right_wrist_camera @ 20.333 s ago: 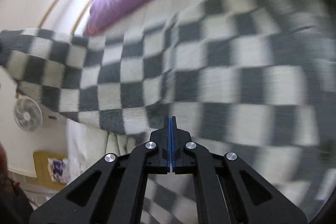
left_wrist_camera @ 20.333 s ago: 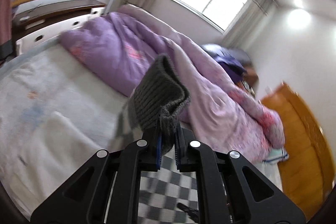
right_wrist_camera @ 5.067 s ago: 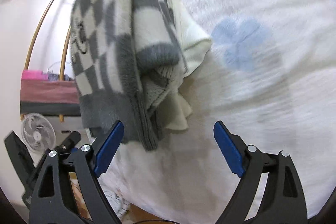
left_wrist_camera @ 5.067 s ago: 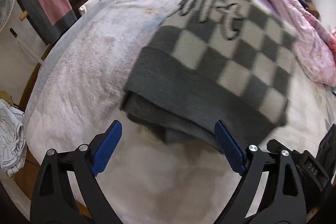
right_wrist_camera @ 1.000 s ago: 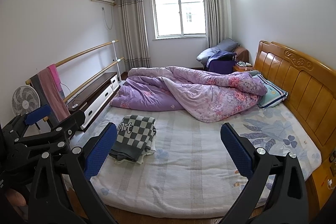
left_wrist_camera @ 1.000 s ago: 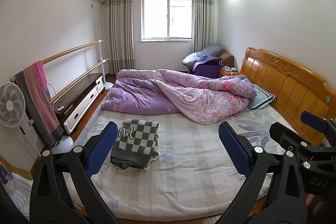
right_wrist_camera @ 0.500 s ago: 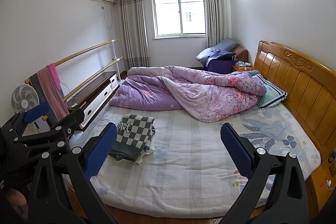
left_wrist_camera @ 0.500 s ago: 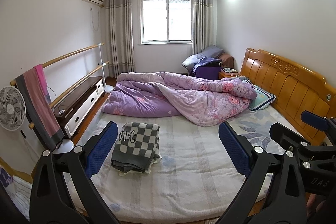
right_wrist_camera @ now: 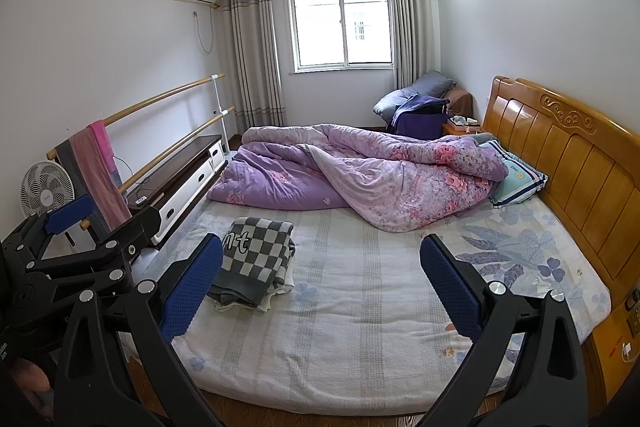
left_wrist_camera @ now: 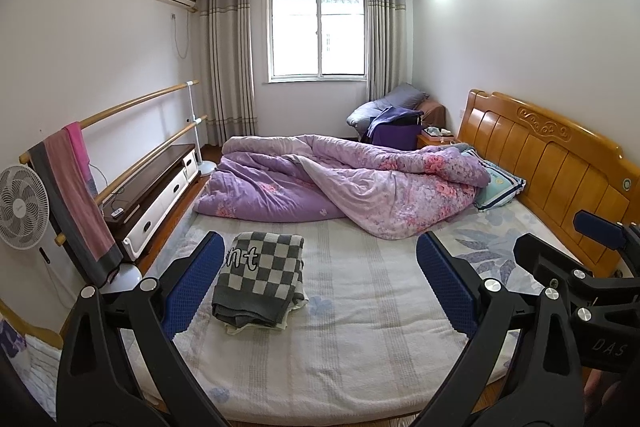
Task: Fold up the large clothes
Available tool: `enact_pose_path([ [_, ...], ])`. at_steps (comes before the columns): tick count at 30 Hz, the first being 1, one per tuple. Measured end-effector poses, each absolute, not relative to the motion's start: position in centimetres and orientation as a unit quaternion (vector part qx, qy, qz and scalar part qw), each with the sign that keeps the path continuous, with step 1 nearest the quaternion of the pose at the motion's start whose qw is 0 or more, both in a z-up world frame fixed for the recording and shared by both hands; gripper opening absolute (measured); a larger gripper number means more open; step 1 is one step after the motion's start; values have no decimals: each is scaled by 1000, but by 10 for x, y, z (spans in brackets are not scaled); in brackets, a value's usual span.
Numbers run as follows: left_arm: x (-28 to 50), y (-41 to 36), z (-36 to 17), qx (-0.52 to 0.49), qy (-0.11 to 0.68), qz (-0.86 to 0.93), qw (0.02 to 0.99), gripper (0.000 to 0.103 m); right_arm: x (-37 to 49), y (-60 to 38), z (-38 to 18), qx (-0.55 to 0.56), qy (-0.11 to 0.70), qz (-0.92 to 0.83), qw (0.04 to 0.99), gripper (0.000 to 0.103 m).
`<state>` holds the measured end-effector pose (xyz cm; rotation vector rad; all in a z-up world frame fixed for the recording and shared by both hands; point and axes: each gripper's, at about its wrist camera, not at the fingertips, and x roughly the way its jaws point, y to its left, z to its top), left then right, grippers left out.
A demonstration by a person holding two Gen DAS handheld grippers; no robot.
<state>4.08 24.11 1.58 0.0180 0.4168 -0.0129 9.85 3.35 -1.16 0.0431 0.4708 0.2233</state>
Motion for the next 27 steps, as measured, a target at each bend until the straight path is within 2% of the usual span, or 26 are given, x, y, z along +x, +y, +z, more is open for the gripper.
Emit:
enact_pose_path([
  [27,39,242,9,13,212,-5,977,97,108,18,-11,24,240,113,964,95],
])
